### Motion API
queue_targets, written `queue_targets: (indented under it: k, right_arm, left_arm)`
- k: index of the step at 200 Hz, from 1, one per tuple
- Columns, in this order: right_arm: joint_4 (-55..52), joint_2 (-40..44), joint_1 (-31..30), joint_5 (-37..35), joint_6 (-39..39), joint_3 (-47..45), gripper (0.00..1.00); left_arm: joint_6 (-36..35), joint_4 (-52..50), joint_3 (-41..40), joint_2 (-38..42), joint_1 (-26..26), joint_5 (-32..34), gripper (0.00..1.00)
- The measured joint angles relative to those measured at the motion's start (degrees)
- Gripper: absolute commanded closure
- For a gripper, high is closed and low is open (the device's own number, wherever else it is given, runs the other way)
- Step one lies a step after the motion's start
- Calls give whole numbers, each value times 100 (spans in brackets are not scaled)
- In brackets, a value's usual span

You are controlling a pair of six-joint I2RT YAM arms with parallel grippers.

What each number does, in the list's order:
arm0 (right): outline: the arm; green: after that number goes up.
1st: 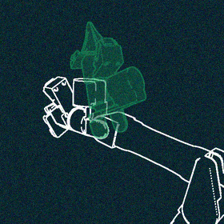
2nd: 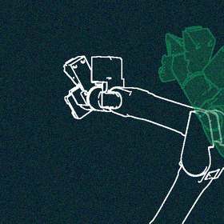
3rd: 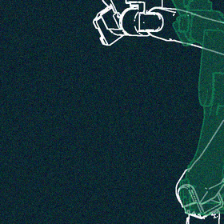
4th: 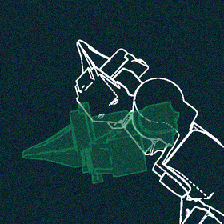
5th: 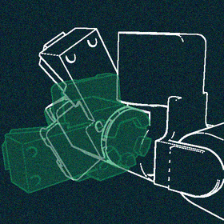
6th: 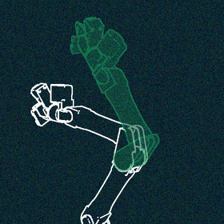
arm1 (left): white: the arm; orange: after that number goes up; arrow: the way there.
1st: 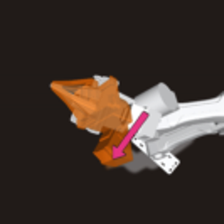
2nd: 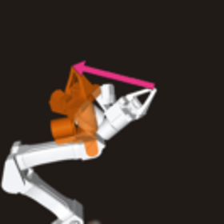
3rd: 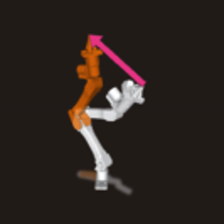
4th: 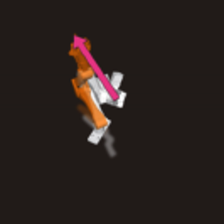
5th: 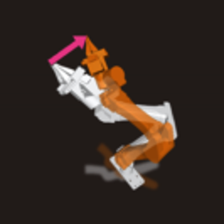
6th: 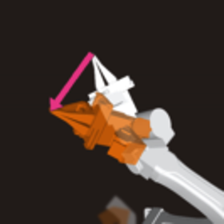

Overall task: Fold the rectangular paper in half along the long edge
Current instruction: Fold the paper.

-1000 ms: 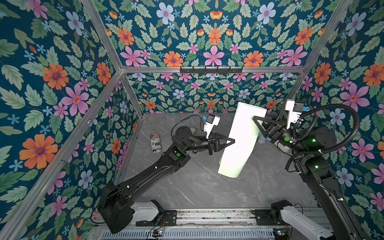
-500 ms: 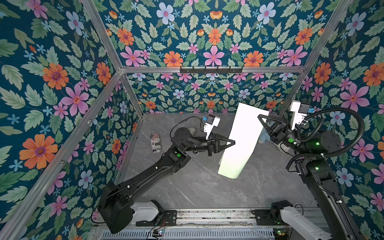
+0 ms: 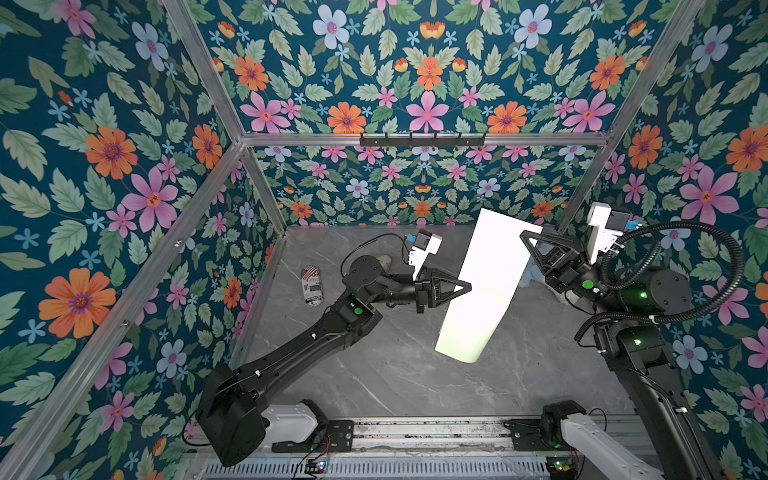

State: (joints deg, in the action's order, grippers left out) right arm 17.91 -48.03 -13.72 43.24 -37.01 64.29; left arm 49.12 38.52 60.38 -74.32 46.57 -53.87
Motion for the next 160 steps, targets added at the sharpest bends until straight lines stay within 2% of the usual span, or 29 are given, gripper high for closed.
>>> queue_targets:
  k: [4,11,16,25,32,79,115,133,140,160]
  right_arm:
    - [13,4,0,0,-2,-7,98]
    - [44,7,0,2,2,-17,75]
    - [61,7,0,2,-9,-26,64]
    - [83,4,0,7,-68,-42,58]
    - [118,2,0,26,-68,-66,57]
    - [177,96,0,188,-234,-391,60]
    - [334,262,0,339,-461,-671,73]
    - [437,328,0,382,-555,-743,73]
    - [466,348,0,393,-601,-761,77]
    - [638,380,0,474,-706,-811,99]
  left_arm:
    - [0,4,0,0,4,0,100]
    - [0,11,0,0,4,0,100]
    - [0,13,0,0,4,0,100]
    - [0,24,0,0,4,0,100]
    - [0,39,0,0,4,0,100]
    - [7,151,103,-2,9,7,100]
    - [50,343,212,-101,9,4,100]
    - [92,367,234,-151,9,4,100]
    - [149,385,236,-162,9,4,100]
    - [157,424,236,-181,9,4,100]
